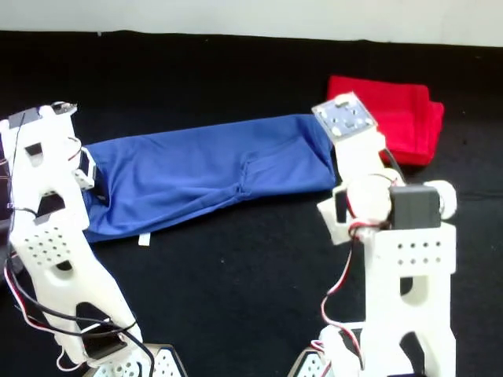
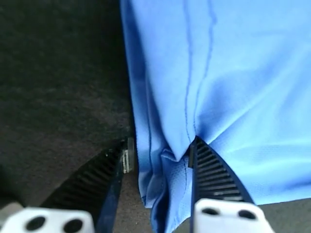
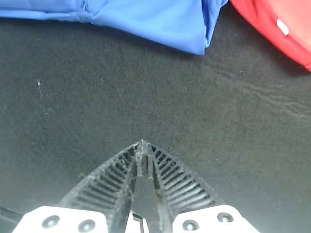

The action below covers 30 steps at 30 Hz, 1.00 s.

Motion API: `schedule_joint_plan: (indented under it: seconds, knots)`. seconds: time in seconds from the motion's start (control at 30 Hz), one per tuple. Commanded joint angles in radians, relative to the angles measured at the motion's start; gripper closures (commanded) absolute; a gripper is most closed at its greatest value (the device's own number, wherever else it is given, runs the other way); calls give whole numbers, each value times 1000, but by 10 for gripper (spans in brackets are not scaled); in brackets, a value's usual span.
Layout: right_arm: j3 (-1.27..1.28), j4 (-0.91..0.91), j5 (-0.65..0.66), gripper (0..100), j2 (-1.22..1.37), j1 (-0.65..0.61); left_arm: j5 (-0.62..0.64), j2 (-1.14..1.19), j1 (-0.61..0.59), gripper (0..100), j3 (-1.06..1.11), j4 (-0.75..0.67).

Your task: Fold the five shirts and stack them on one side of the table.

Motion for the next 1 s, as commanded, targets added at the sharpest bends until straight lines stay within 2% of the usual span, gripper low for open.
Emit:
schedule_joint_plan:
  seconds: [0.0,0.13,0.2,0.4,0.7,0.83,0.97]
  knots:
    - [4,-8,9,992,-67,-7,9,85,-1,820,-120,75]
    - [30,-8,8,992,-113,-5,-3,153,-48,996,-245,137]
    - [82,-15,8,992,-128,-5,-37,185,-67,974,-297,167]
    - [249,-97,6,992,-136,21,-69,216,-166,990,-397,186]
    - [582,-341,6,992,-143,228,-187,197,-340,990,-576,226]
    - [754,-455,6,992,-255,263,-190,67,-349,990,-476,227]
    - [969,-591,6,992,-380,265,-189,-180,-271,990,-239,227]
